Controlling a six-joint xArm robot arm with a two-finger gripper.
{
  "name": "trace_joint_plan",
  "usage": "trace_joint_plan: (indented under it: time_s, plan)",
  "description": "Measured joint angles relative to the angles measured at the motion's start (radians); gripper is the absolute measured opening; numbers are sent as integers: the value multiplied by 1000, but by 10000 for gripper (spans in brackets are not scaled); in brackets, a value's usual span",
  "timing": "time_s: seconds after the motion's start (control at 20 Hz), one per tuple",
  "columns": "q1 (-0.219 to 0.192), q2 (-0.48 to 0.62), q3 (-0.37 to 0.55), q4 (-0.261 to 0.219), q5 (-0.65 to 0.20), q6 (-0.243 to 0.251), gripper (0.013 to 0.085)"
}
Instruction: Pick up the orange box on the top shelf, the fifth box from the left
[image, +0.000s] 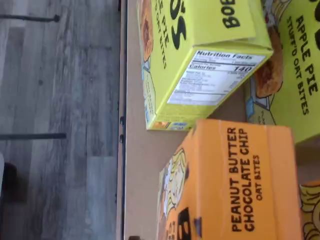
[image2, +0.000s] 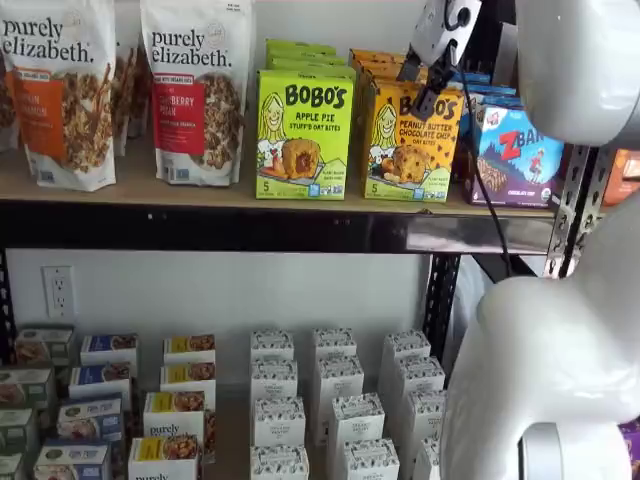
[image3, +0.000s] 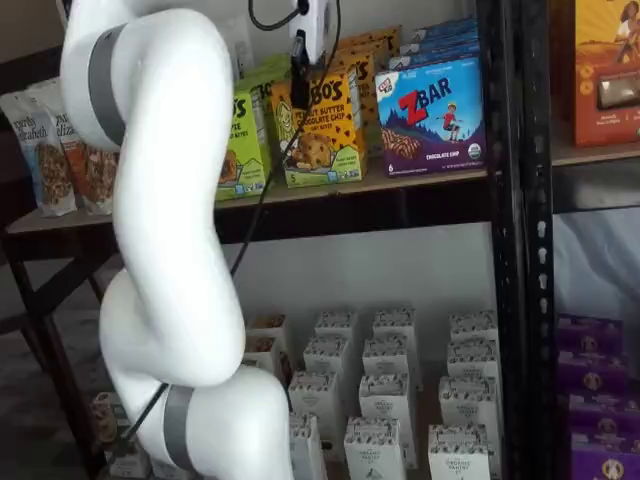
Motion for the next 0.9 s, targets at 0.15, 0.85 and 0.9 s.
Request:
trace_joint_plan:
  time_s: [0.15,0.85,0.9]
  plan:
    - [15,2,-1,-29,1,9,850]
    - [56,-8,24,-85,15,37,850]
    - [58,-14,34,-80,3,38,850]
